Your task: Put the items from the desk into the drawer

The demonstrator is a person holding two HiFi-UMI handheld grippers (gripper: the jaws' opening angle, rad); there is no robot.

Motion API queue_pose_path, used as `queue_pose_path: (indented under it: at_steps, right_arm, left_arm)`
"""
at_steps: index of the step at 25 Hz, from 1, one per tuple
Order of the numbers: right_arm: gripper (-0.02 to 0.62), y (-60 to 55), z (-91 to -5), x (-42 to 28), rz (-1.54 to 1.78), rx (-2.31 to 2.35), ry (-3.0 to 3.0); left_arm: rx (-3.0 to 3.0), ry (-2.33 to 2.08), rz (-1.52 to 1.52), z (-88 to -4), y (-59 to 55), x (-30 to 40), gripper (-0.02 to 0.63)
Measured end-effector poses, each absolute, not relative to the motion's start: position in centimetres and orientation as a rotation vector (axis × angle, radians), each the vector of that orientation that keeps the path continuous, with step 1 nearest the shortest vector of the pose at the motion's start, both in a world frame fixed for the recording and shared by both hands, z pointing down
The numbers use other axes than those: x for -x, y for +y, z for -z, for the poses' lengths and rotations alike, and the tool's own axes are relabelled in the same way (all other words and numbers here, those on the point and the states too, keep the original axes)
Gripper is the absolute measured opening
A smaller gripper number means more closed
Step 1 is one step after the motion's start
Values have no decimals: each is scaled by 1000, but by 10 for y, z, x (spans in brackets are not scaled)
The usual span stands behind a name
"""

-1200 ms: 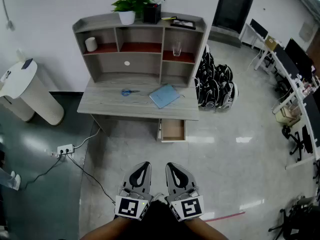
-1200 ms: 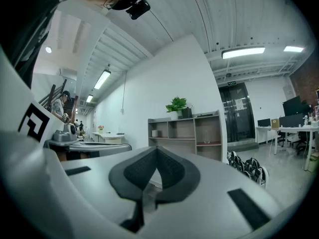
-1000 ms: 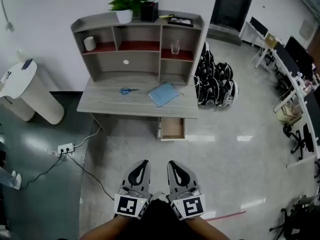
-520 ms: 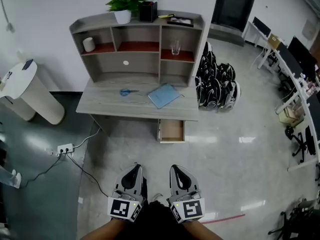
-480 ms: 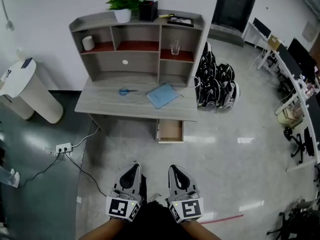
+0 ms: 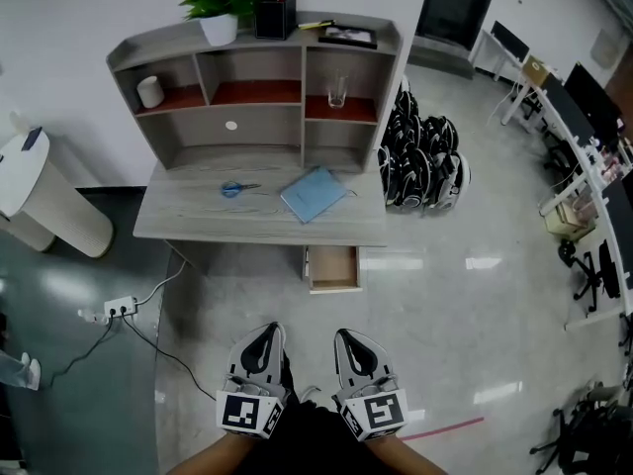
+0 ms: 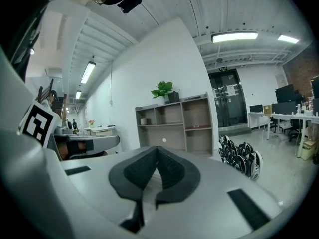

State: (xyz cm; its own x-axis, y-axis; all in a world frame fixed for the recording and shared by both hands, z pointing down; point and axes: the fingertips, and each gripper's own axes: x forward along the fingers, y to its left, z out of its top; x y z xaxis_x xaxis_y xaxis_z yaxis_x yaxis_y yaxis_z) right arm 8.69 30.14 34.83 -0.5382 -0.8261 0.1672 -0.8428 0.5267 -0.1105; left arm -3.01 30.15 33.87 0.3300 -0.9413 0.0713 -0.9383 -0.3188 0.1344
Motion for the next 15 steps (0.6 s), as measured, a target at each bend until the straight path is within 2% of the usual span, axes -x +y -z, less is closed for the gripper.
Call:
queue_pose_path:
  at_steps: [15]
  right_arm:
    - [14,147,-371,-48,-422,-1538,-2552]
  left_arm:
    - [-2491,-1612,-18,-346,146,72,12]
